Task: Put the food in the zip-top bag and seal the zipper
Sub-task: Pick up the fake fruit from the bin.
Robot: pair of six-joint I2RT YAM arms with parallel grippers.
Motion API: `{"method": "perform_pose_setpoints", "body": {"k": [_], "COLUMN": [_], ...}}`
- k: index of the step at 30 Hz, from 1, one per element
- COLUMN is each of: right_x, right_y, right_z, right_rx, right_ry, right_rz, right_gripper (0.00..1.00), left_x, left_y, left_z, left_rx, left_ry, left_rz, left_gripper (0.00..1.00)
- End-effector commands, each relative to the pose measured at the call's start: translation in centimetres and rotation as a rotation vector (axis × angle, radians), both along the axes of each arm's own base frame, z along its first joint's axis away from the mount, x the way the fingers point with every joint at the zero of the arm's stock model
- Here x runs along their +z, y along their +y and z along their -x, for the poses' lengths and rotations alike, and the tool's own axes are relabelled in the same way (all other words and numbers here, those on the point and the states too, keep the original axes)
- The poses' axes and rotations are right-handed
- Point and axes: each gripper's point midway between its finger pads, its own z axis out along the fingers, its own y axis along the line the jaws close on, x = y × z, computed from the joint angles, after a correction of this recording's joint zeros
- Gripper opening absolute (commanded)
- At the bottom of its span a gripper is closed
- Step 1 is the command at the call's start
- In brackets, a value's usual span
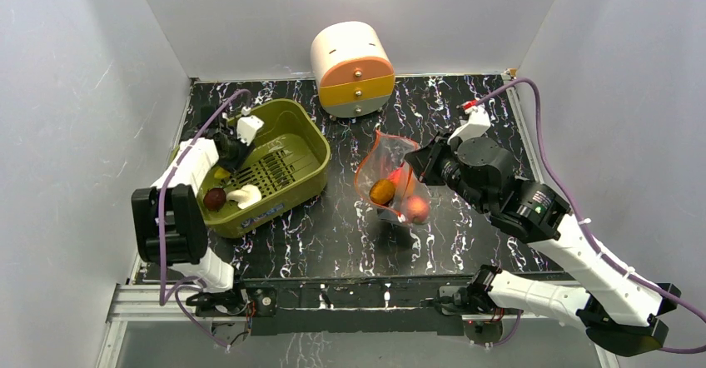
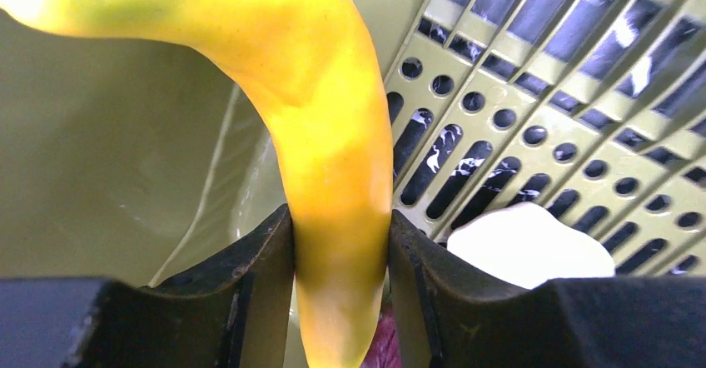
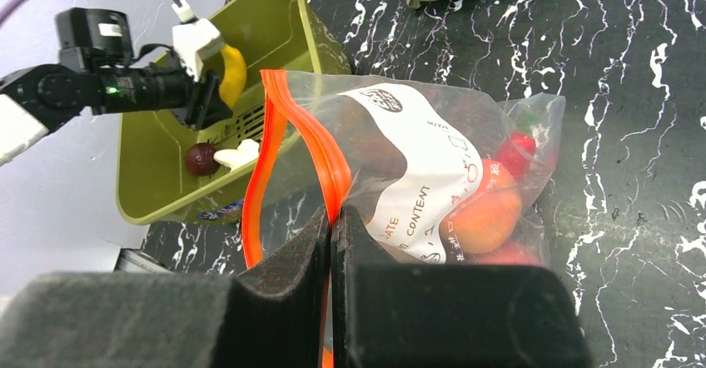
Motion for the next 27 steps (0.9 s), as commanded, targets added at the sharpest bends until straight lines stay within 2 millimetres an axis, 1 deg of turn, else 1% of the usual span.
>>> {"method": "perform_pose_setpoints", "body": {"k": [1, 4, 7, 10, 14, 16, 21, 24, 27], "right_x": [1.3, 0.8, 0.4, 0.1, -1.2, -2.0, -2.7, -3.1, -3.1], "right_y": [0.5, 1.0, 1.4, 2.1, 3.1, 3.5, 4.8, 5.8, 6.7], "right_z": [-0.1, -0.1, -0.3, -0.4, -0.7, -0.9, -1.4, -1.7, -1.8], "right_rx": [-0.001, 0.004, 0.001, 0.007, 0.017, 0.016, 0.028, 0.046, 0.056], "right_ry": [-0.028, -0.011, 0.005, 0.019, 0.05, 0.06, 0.076, 0.091, 0.112], "right_rz": [-0.08, -0.094, -0.117, -0.146, -0.16, -0.158, -0.194, -0.197, -0.227], "right_gripper": [0.0, 0.0, 0.0, 0.0, 0.0, 0.0, 0.0, 0.0, 0.0], "left_x": [5.1, 7.1, 9.4, 12.8, 16.4, 18.3, 21.2, 22.3, 24.0], "left_y": [-2.4, -3.8, -5.9, -8.6, -12.1, -13.4, -16.1, -17.6, -19.9], "left_z": [-0.6, -0.6, -0.7, -0.4, 0.5, 1.0, 2.7, 3.1, 3.8], "left_rx": [0.008, 0.013, 0.012, -0.022, -0.087, -0.103, -0.138, -0.13, -0.19], "left_ry": [-0.147, -0.212, -0.288, -0.383, -0.477, -0.524, -0.536, -0.53, -0.524], "left_rz": [0.115, 0.191, 0.305, 0.466, 0.679, 0.78, 0.92, 0.958, 0.988], "left_gripper": [0.34, 0.34, 0.34, 0.34, 0.34, 0.35, 0.34, 0.34, 0.34]}}
